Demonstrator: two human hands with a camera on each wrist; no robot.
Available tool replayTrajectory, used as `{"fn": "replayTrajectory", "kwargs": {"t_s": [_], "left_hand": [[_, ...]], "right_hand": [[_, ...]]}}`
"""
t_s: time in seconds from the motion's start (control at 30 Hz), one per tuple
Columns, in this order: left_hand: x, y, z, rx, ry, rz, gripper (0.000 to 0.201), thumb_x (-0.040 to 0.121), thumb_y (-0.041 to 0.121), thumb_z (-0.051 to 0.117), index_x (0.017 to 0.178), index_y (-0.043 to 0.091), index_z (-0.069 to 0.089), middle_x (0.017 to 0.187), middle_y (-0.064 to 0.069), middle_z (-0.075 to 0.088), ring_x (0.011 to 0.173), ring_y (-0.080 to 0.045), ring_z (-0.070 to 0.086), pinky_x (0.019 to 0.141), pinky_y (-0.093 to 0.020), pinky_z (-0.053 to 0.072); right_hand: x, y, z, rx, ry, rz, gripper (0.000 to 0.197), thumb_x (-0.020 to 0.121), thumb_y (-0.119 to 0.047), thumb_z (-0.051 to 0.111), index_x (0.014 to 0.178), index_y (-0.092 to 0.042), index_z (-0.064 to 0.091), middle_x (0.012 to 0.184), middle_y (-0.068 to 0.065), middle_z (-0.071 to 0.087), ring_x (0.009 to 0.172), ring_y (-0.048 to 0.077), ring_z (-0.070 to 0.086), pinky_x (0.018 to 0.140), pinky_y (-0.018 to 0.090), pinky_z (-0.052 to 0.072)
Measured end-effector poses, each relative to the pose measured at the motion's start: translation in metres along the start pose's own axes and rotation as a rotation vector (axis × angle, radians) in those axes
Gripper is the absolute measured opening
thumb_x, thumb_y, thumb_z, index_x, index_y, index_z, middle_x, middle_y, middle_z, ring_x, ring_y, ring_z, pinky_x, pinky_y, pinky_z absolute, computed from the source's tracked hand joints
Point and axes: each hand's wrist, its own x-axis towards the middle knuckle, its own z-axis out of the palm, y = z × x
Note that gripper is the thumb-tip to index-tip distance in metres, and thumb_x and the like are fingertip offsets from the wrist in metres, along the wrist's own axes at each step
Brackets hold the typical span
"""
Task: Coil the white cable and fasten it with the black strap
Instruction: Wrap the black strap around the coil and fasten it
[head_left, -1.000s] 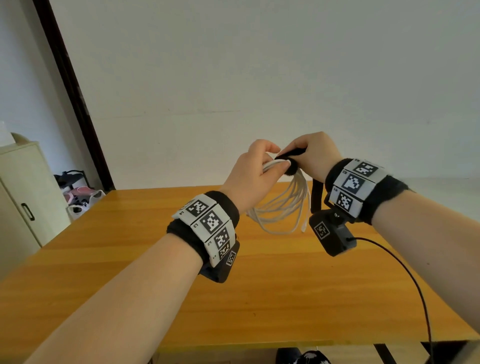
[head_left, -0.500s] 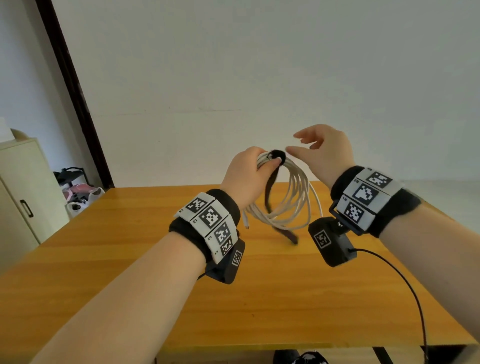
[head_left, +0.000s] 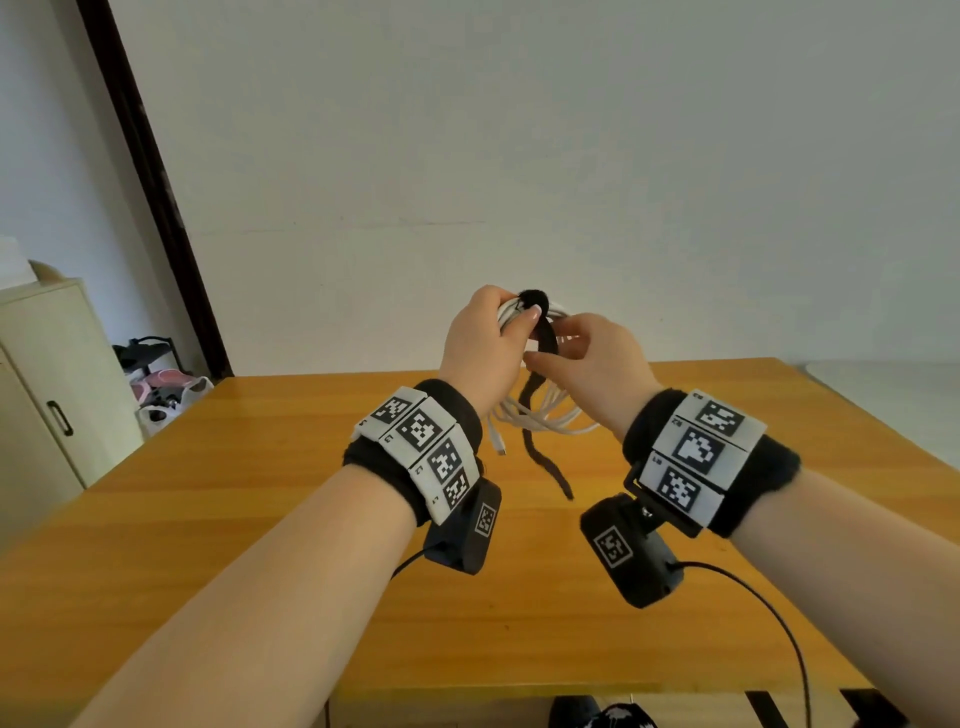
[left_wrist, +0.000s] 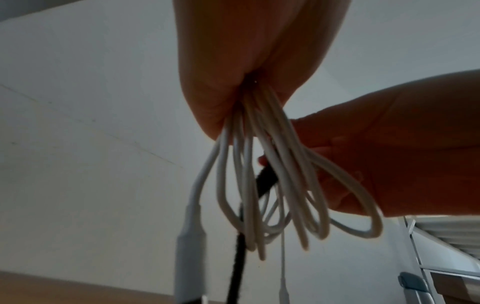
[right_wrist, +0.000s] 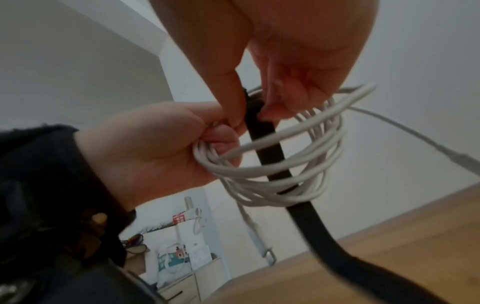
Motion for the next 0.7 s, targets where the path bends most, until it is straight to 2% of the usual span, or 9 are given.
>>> {"fn": "replayTrajectory", "kwargs": {"t_s": [0.03, 0.07, 0.17, 0.23, 0.33, 0.43, 0.5, 0.6, 0.7], "left_hand": [[0.000, 0.000, 0.000, -0.011, -0.002, -0.004, 0.027, 0.096, 0.026, 0.047, 0.113, 0.006, 0.053, 0.086, 0.009, 0.052, 0.072, -0.002, 0.047, 0.057, -0.009, 0.037], [0.000, -0.001, -0.001, -0.019, -0.006, -0.008, 0.027, 0.097, 0.027, 0.046, 0.113, 0.006, 0.053, 0.087, 0.008, 0.054, 0.073, -0.003, 0.049, 0.057, -0.011, 0.036], [0.000, -0.002, -0.003, -0.008, -0.025, -0.006, 0.030, 0.098, 0.026, 0.042, 0.118, 0.006, 0.052, 0.097, 0.001, 0.056, 0.083, -0.011, 0.050, 0.059, -0.009, 0.034], [-0.001, -0.002, -0.003, 0.014, -0.035, 0.017, 0.031, 0.099, 0.025, 0.041, 0.120, 0.006, 0.052, 0.098, 0.001, 0.054, 0.085, -0.011, 0.050, 0.060, -0.008, 0.035], [-0.003, -0.001, -0.002, 0.074, -0.041, 0.081, 0.029, 0.099, 0.021, 0.041, 0.119, 0.006, 0.055, 0.101, -0.001, 0.057, 0.089, -0.011, 0.051, 0.063, -0.010, 0.037], [-0.004, -0.002, 0.000, 0.145, -0.056, 0.103, 0.028, 0.099, 0.017, 0.041, 0.119, 0.007, 0.058, 0.111, -0.007, 0.063, 0.099, -0.019, 0.057, 0.077, -0.018, 0.036], [-0.004, -0.002, -0.001, 0.158, -0.072, 0.100, 0.028, 0.099, 0.015, 0.041, 0.118, 0.007, 0.059, 0.110, -0.009, 0.064, 0.098, -0.020, 0.057, 0.077, -0.021, 0.037], [-0.004, -0.002, -0.001, 0.174, -0.125, 0.109, 0.027, 0.098, 0.015, 0.040, 0.116, 0.008, 0.059, 0.107, -0.008, 0.064, 0.091, -0.018, 0.057, 0.076, -0.023, 0.038], [-0.003, -0.002, 0.000, 0.199, -0.200, 0.099, 0.027, 0.098, 0.016, 0.040, 0.117, 0.009, 0.060, 0.108, -0.008, 0.065, 0.095, -0.021, 0.059, 0.079, -0.025, 0.040]], "right_hand": [[0.001, 0.001, 0.000, -0.036, 0.027, -0.012, 0.041, 0.083, -0.026, 0.067, 0.120, -0.011, 0.055, 0.093, -0.002, 0.060, 0.078, 0.012, 0.057, 0.066, 0.020, 0.043], [0.000, 0.001, 0.000, -0.069, 0.049, -0.032, 0.040, 0.082, -0.025, 0.067, 0.118, -0.012, 0.056, 0.090, -0.003, 0.059, 0.078, 0.012, 0.055, 0.064, 0.020, 0.041], [-0.001, 0.003, 0.000, -0.115, 0.095, -0.094, 0.025, 0.088, -0.022, 0.057, 0.111, -0.013, 0.060, 0.072, -0.011, 0.052, 0.062, 0.006, 0.049, 0.052, 0.019, 0.035], [-0.003, 0.005, -0.002, -0.175, 0.117, -0.165, 0.018, 0.092, -0.023, 0.051, 0.098, -0.013, 0.064, 0.062, -0.006, 0.051, 0.054, 0.011, 0.046, 0.049, 0.025, 0.033], [-0.005, 0.005, -0.009, -0.300, 0.135, -0.271, 0.032, 0.095, -0.028, 0.047, 0.073, -0.010, 0.062, 0.054, 0.000, 0.047, 0.051, 0.018, 0.042, 0.053, 0.029, 0.030], [-0.004, 0.004, -0.018, -0.437, 0.168, -0.357, 0.028, 0.094, -0.026, 0.048, 0.082, -0.012, 0.070, 0.065, 0.002, 0.057, 0.067, 0.020, 0.047, 0.061, 0.028, 0.032], [-0.003, 0.003, -0.023, -0.485, 0.194, -0.399, 0.026, 0.094, -0.025, 0.049, 0.090, -0.013, 0.071, 0.072, 0.000, 0.057, 0.075, 0.018, 0.044, 0.067, 0.026, 0.030], [0.002, 0.003, -0.032, -0.471, 0.238, -0.388, 0.025, 0.094, -0.024, 0.050, 0.093, -0.012, 0.072, 0.076, 0.000, 0.057, 0.078, 0.018, 0.044, 0.069, 0.026, 0.032], [0.009, 0.006, -0.035, -0.479, 0.248, -0.368, 0.024, 0.094, -0.024, 0.050, 0.096, -0.013, 0.072, 0.078, 0.001, 0.059, 0.083, 0.020, 0.048, 0.071, 0.027, 0.035]]}}
